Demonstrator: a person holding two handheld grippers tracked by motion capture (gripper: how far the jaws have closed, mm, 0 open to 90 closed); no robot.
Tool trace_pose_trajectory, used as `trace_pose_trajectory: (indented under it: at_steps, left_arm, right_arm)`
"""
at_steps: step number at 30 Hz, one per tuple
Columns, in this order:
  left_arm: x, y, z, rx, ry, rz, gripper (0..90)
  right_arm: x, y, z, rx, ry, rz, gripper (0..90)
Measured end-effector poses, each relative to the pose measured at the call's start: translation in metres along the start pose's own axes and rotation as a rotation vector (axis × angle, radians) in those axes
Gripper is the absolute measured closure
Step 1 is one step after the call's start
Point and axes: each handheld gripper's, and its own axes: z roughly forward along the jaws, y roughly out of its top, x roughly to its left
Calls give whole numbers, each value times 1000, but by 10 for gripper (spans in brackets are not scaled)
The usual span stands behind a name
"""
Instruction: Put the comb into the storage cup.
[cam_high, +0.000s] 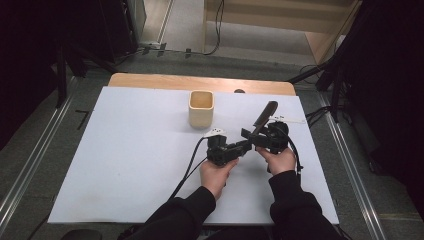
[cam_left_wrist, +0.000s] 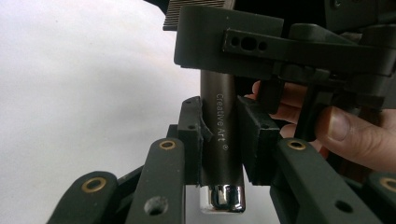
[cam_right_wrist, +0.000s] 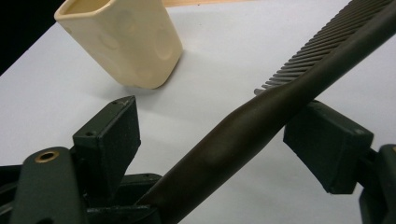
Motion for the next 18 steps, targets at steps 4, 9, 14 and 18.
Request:
trace_pose_trajectory:
  at_steps: [4,9,14,18]
  left_arm:
    - [1,-1,2,-20,0,-9,730]
    - [0,-3,5,-36,1,-11,730]
    - [-2,-4,6,-45,18,19,730]
    - [-2,-5,7,-58,18,31,729]
  right_arm:
    - [-1,2,-1,3,9,3,248]
    - [-1,4,-1,37,-3,20,339]
    - [-2,7,-1,43,-39,34,435]
    - [-1,8,-1,51,-68,59,497]
